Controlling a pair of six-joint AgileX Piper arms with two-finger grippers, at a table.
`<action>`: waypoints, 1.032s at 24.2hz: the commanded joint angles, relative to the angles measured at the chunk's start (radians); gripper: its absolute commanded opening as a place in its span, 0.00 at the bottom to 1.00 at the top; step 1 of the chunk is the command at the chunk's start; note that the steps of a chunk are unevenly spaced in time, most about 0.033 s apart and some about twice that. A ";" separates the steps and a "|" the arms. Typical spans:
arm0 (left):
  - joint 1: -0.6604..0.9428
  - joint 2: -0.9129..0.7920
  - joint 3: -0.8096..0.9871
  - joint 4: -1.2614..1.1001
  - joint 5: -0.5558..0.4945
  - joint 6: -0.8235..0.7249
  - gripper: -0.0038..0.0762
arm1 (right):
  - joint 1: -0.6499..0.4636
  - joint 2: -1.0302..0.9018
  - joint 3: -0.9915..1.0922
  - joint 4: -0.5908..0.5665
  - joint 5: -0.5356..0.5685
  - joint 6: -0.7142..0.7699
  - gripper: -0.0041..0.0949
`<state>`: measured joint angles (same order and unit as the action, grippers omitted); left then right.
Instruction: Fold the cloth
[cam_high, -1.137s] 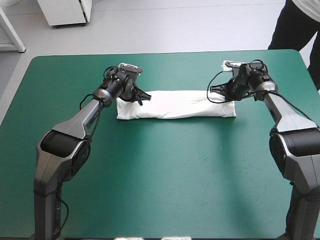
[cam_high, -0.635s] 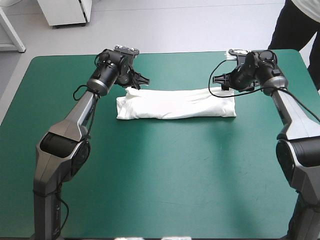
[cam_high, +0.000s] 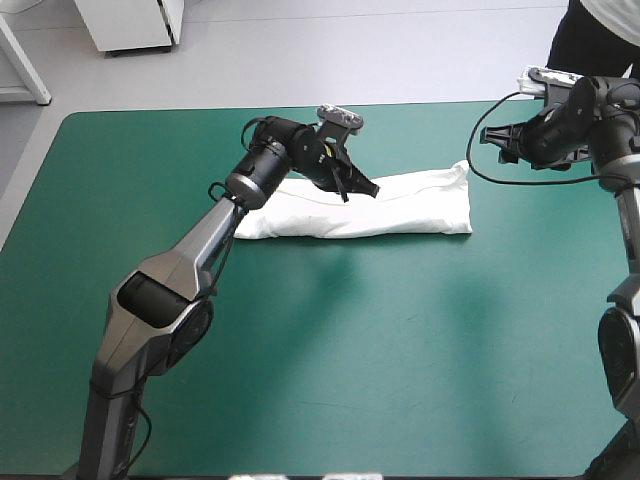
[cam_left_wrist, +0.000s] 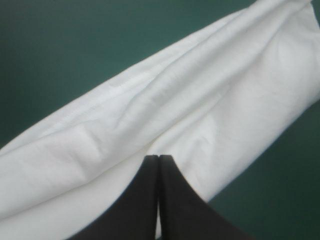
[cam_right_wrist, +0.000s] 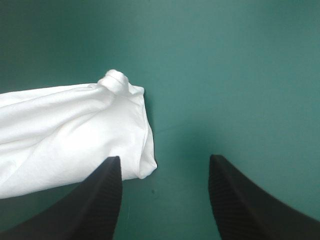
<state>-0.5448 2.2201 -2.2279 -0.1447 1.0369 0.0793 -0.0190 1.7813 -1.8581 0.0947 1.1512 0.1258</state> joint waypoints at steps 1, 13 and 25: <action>-0.010 -0.007 -0.032 -0.023 -0.054 -0.001 0.04 | -0.007 -0.055 -0.029 0.034 -0.025 -0.020 0.54; -0.010 0.120 -0.032 -0.058 -0.055 -0.001 0.04 | -0.009 -0.003 -0.006 0.143 -0.034 -0.101 0.55; -0.010 0.118 -0.032 -0.081 -0.020 -0.001 0.04 | -0.009 0.232 0.051 0.312 -0.094 -0.238 0.76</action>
<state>-0.5478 2.3925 -2.2374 -0.1909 1.0038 0.0802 -0.0201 2.0424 -1.7872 0.3715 1.0924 -0.0960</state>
